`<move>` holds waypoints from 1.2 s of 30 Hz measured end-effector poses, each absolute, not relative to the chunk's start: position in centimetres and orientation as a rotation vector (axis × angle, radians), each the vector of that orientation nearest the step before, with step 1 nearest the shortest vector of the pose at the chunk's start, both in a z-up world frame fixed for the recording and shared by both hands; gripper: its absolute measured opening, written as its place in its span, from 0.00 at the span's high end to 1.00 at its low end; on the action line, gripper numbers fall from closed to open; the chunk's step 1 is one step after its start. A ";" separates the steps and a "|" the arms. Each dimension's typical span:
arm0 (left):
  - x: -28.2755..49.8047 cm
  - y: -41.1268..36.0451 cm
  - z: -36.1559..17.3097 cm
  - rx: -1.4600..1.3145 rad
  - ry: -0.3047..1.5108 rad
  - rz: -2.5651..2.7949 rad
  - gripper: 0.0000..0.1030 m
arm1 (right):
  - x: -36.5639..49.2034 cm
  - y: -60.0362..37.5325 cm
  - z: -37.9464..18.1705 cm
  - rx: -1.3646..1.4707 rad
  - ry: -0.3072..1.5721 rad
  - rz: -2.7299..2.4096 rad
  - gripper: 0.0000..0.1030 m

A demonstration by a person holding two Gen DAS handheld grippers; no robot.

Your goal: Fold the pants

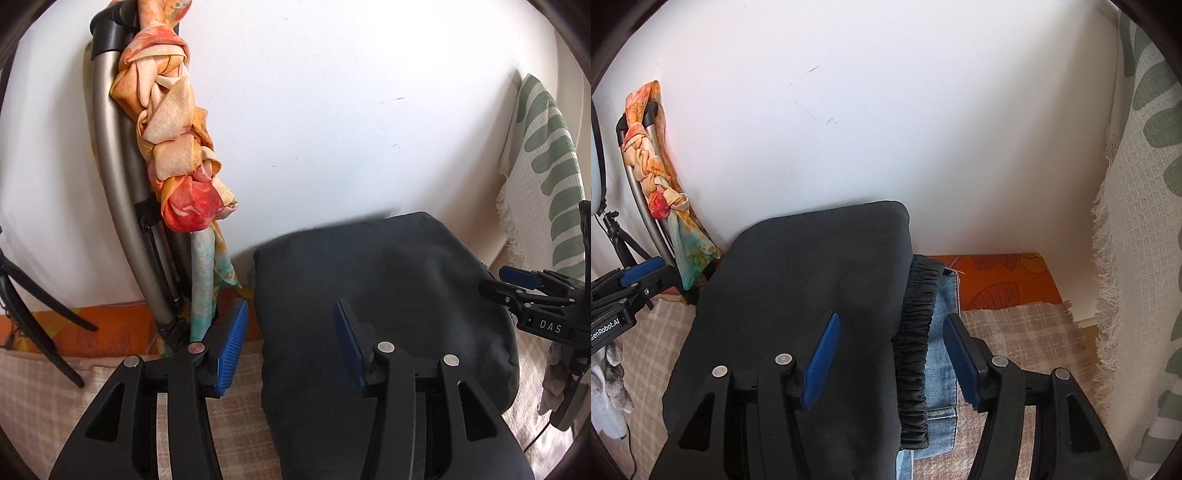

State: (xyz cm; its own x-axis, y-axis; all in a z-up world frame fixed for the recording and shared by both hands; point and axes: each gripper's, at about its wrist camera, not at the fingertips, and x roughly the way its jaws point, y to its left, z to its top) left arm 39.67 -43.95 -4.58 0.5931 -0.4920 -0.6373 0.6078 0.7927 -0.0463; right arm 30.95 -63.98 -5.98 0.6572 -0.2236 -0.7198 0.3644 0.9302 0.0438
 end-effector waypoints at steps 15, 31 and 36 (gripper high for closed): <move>31.6 -36.7 0.0 0.147 0.677 -0.728 0.39 | 22.3 -59.3 -0.3 0.154 0.710 -0.363 0.18; 20.7 -30.2 2.1 0.065 0.639 -0.753 0.23 | 10.6 -47.6 3.2 0.054 0.629 -0.397 0.00; 17.6 -29.1 1.8 0.048 0.639 -0.753 0.21 | 7.7 -45.1 4.1 0.059 0.599 -0.401 0.00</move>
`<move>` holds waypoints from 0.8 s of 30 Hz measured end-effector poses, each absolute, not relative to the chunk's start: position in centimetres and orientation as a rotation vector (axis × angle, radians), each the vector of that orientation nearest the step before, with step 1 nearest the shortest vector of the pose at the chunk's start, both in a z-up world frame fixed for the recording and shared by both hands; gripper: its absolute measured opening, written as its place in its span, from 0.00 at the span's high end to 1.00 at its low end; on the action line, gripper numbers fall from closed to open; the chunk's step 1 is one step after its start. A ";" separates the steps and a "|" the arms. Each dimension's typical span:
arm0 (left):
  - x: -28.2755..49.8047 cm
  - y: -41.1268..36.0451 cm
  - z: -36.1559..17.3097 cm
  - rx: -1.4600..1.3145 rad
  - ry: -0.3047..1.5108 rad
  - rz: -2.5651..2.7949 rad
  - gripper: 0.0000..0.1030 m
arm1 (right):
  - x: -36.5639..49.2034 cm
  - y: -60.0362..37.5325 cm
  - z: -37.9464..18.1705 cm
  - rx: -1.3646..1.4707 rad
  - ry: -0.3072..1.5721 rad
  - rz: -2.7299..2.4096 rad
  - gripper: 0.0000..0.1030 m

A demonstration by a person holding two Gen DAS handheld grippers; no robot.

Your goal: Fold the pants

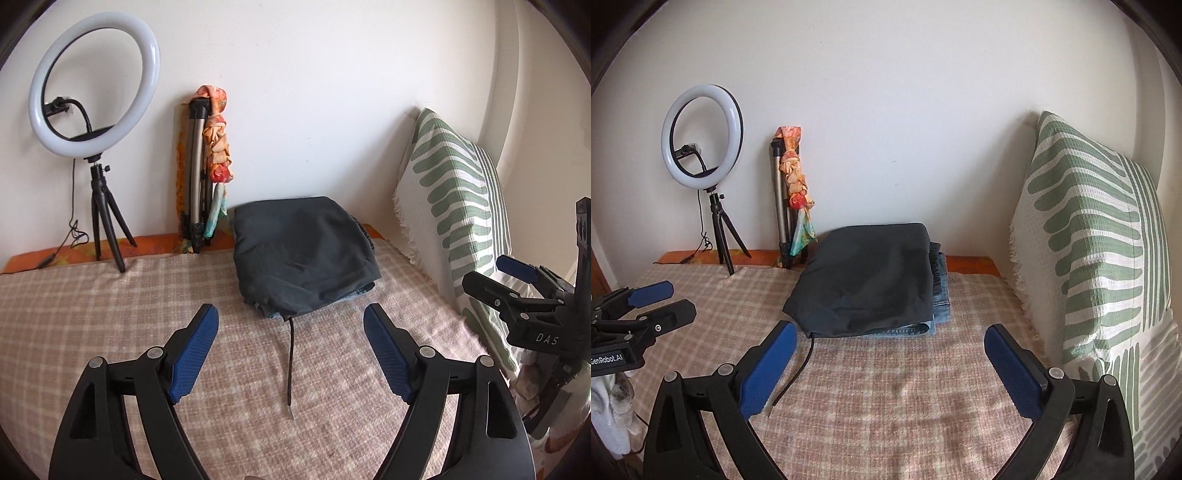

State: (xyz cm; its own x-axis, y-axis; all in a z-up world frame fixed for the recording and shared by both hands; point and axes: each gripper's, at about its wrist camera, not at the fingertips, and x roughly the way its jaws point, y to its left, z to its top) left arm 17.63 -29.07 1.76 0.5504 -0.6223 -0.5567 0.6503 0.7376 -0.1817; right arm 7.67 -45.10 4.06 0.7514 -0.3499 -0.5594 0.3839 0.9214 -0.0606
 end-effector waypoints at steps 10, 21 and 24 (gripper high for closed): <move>14.0 -27.4 0.4 0.140 0.622 -0.725 0.21 | 3.4 -42.7 3.3 0.090 0.574 -0.419 0.00; 12.1 -25.5 0.5 0.147 0.579 -0.715 0.21 | 0.7 -40.7 1.5 0.070 0.570 -0.482 0.00; 12.1 -24.9 0.3 0.132 0.589 -0.718 0.21 | 0.2 -40.4 1.4 0.084 0.562 -0.480 0.00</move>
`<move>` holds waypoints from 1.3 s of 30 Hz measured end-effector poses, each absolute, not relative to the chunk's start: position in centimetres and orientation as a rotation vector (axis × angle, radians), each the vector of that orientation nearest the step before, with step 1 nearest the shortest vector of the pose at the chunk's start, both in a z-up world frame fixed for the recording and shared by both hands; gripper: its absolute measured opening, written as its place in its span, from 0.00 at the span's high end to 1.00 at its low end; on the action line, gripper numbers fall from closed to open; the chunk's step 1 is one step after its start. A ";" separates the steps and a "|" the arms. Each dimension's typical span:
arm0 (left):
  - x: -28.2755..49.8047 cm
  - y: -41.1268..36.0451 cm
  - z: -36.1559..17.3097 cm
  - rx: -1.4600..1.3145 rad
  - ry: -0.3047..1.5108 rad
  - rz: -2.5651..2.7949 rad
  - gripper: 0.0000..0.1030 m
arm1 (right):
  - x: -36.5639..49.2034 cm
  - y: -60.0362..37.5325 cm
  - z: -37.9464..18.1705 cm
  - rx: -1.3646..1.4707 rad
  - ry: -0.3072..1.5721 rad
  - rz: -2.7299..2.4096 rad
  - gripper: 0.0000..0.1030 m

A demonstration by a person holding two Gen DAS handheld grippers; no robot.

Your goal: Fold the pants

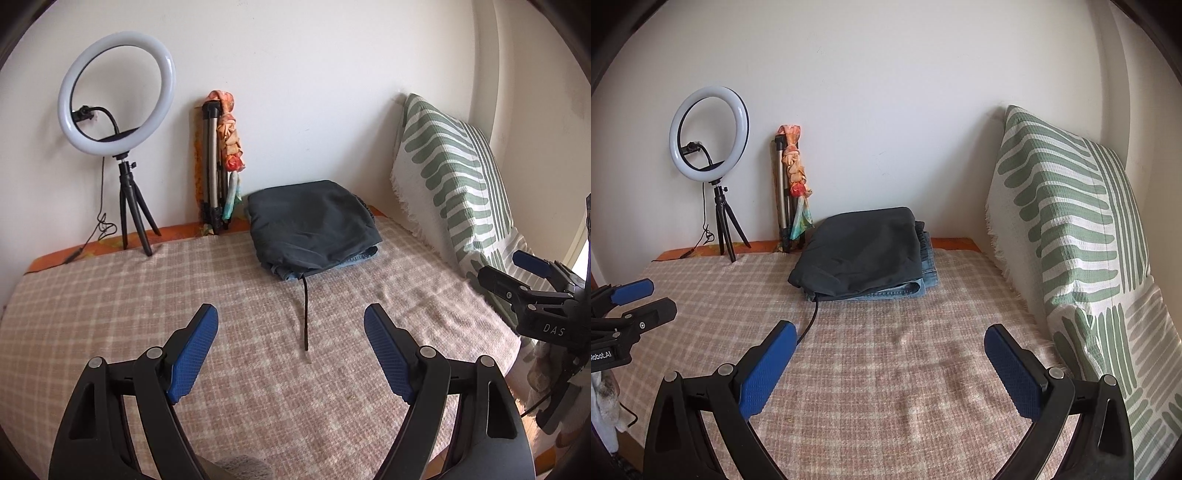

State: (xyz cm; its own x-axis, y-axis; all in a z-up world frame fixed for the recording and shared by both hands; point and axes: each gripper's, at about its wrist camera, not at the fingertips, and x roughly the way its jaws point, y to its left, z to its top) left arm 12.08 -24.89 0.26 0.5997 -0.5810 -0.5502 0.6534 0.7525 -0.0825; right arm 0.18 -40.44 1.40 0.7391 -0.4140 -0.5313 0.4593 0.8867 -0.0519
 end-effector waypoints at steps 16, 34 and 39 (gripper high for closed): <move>12.3 -23.2 0.1 0.110 0.599 -0.659 0.02 | 0.0 -39.1 0.9 0.079 0.568 -0.471 0.00; 11.8 -23.7 0.2 0.135 0.585 -0.663 0.02 | 0.1 -39.3 0.4 0.082 0.582 -0.469 0.00; 11.8 -23.7 0.2 0.135 0.585 -0.663 0.02 | 0.0 -39.2 0.5 0.078 0.581 -0.471 0.00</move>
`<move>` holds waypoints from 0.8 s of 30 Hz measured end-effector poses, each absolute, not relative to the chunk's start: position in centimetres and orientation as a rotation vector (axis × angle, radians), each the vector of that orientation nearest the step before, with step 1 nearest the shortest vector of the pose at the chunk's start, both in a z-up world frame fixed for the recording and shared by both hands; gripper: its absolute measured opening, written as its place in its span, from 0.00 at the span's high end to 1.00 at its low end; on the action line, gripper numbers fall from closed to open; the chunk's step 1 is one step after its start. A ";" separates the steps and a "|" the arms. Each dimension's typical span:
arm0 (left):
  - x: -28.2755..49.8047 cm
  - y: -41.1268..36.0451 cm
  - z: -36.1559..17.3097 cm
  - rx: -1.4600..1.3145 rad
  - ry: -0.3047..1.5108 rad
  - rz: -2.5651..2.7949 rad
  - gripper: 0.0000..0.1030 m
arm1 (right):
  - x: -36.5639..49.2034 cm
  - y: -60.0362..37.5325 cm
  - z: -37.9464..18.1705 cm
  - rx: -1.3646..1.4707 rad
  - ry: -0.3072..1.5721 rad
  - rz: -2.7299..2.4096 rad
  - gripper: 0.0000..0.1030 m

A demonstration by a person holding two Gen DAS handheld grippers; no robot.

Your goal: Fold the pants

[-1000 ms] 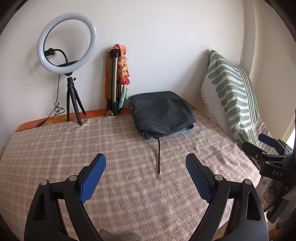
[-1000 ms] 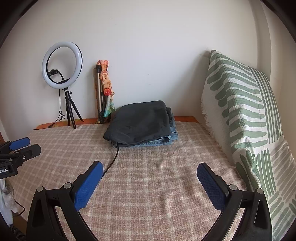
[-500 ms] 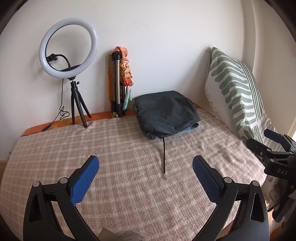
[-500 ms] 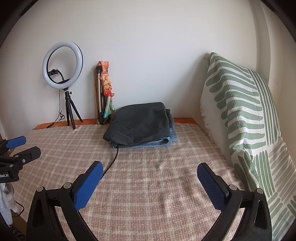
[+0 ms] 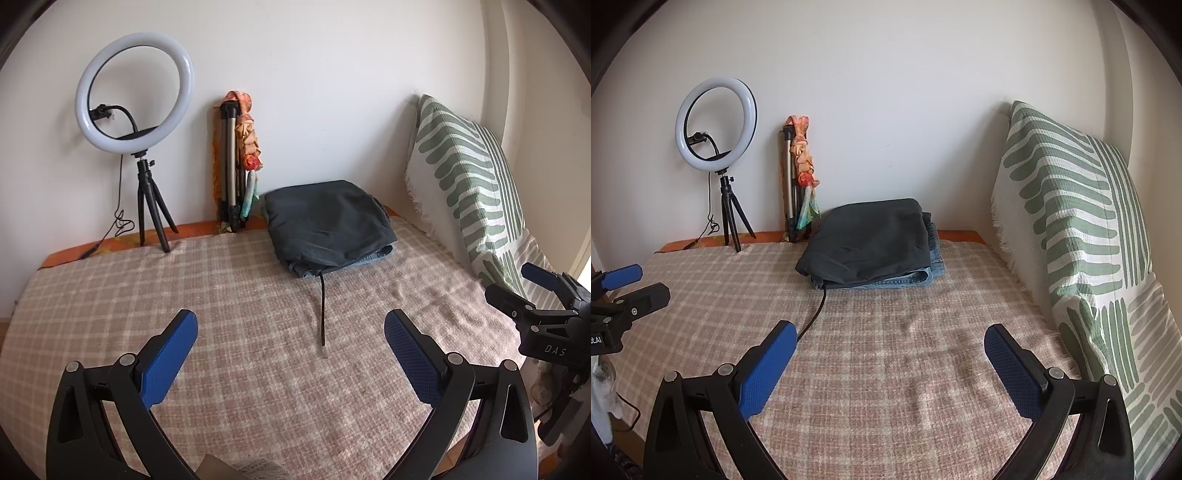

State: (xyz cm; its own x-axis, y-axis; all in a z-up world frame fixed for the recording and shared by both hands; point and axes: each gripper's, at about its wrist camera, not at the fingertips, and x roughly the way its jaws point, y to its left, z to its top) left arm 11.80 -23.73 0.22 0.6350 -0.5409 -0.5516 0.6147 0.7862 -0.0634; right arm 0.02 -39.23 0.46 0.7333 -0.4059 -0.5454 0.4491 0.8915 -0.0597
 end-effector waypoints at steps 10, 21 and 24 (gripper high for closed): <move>11.7 -23.8 0.3 0.131 0.581 -0.660 0.02 | 0.1 -39.2 0.5 0.079 0.582 -0.470 0.00; 11.6 -24.1 0.3 0.134 0.580 -0.665 0.02 | 0.4 -39.2 0.3 0.085 0.589 -0.464 0.00; 11.6 -24.2 0.2 0.138 0.579 -0.667 0.02 | 0.4 -39.3 0.2 0.084 0.589 -0.465 0.00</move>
